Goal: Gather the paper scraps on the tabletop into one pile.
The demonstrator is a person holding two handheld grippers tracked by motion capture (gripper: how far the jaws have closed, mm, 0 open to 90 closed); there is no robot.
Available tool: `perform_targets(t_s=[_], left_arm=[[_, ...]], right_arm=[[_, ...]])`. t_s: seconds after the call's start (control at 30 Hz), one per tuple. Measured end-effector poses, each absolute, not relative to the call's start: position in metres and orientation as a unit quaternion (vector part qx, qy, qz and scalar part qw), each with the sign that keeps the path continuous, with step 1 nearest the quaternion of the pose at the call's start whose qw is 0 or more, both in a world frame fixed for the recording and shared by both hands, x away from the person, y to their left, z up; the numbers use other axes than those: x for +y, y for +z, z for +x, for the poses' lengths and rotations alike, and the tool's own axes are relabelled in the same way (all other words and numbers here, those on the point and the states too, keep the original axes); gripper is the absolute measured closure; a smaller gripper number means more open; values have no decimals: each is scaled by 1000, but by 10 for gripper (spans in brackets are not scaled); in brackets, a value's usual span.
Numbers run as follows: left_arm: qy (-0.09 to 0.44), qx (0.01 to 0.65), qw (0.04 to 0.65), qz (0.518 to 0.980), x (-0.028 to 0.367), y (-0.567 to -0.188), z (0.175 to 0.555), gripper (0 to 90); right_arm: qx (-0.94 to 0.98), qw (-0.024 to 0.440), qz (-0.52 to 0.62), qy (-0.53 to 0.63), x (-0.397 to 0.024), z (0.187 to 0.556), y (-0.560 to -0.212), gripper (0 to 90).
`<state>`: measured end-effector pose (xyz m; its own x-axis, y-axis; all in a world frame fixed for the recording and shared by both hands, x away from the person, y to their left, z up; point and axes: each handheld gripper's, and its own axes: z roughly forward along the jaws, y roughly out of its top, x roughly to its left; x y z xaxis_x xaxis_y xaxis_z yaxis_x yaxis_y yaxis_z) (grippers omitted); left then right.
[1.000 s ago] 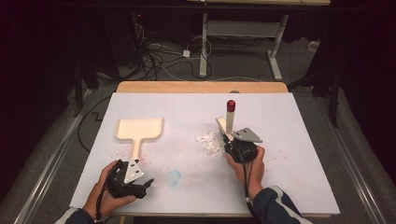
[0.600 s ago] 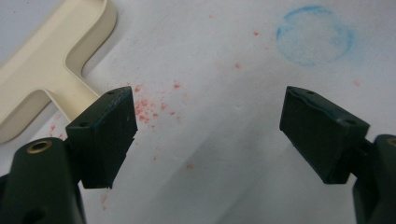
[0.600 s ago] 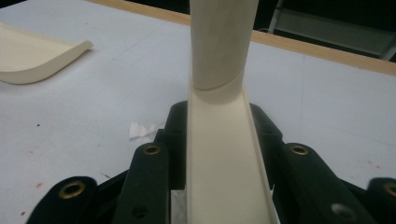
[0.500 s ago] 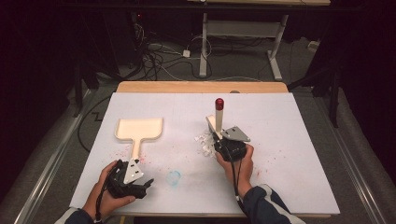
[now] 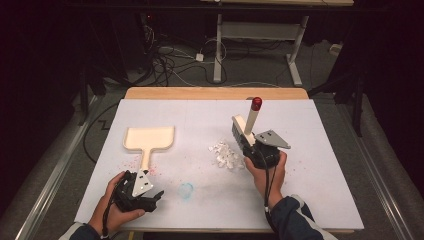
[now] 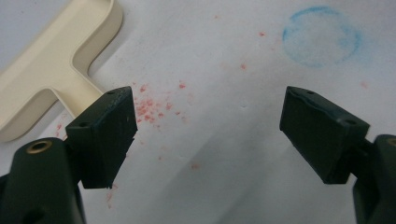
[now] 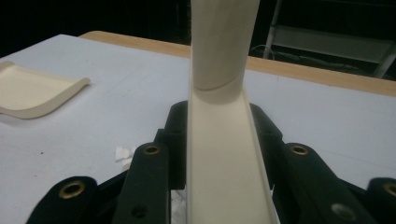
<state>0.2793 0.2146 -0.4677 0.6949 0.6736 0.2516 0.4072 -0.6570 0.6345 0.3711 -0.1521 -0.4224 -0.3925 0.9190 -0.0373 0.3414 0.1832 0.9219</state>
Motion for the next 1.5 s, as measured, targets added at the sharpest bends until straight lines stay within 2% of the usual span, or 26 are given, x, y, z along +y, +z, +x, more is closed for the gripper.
perform_targets(t_s=[0.23,0.33,0.43,0.77,0.97,1.13,1.5], left_arm=[[244,308,279,876,216,-467,278,184],[245,307,279,876,216,-467,277,184],[245,308,277,876,216,-467,278,184],[240,306,277,878,216,-467,278,183],[237,304,275,881,215,-469,279,184],[234,304,275,882,215,-470,280,184],[238,309,262,883,212,-472,282,183]], right_arm=[[722,270,367,521,-170,356,-405,674],[753,228,302,539,-175,347,-399,675],[768,207,262,546,-176,342,-399,674],[834,117,164,514,-161,345,-428,675],[840,129,170,498,-153,361,-452,676],[836,139,187,497,-153,374,-452,675],[813,170,204,517,-157,375,-437,675]])
